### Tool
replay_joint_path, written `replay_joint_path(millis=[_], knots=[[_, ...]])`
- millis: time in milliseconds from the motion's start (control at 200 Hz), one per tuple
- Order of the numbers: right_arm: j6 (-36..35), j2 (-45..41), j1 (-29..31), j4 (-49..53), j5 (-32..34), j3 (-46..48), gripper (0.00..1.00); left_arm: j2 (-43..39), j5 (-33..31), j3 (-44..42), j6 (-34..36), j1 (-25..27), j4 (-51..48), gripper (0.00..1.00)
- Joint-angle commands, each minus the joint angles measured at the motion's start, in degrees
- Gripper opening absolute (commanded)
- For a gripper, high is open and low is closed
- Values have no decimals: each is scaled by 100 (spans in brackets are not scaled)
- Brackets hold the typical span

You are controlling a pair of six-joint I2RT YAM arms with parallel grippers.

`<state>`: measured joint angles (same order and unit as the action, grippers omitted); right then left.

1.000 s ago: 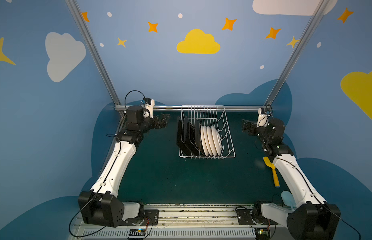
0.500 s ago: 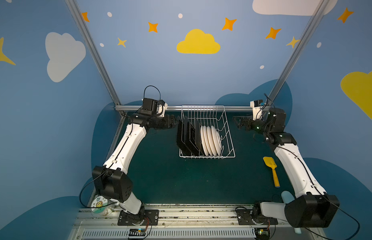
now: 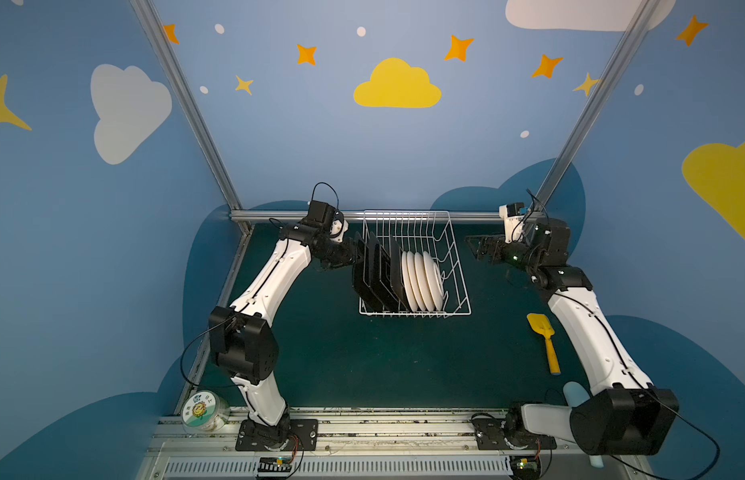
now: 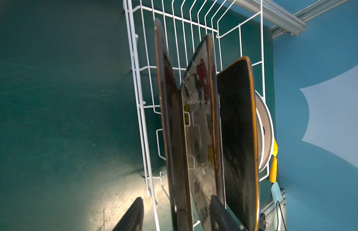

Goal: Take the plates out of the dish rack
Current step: 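Raise both arms and reach the grippers toward the dish rack, then grasp the flowered square plate's top edge with the left gripper and lift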

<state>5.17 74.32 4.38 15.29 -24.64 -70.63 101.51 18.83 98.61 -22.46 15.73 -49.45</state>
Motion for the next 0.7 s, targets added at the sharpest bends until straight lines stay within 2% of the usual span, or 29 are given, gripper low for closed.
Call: replay_joint_path(millis=[0,486,696], knots=[[6,-114,28,-17,73,76,98,143,-256,156,-156,71,-220,49],[43,-146,47,-131,249,225,99,561,-454,194,-530,254,-160,34],[60,-142,54,-148,355,267,99,658,-357,203,-583,260,-161,23]])
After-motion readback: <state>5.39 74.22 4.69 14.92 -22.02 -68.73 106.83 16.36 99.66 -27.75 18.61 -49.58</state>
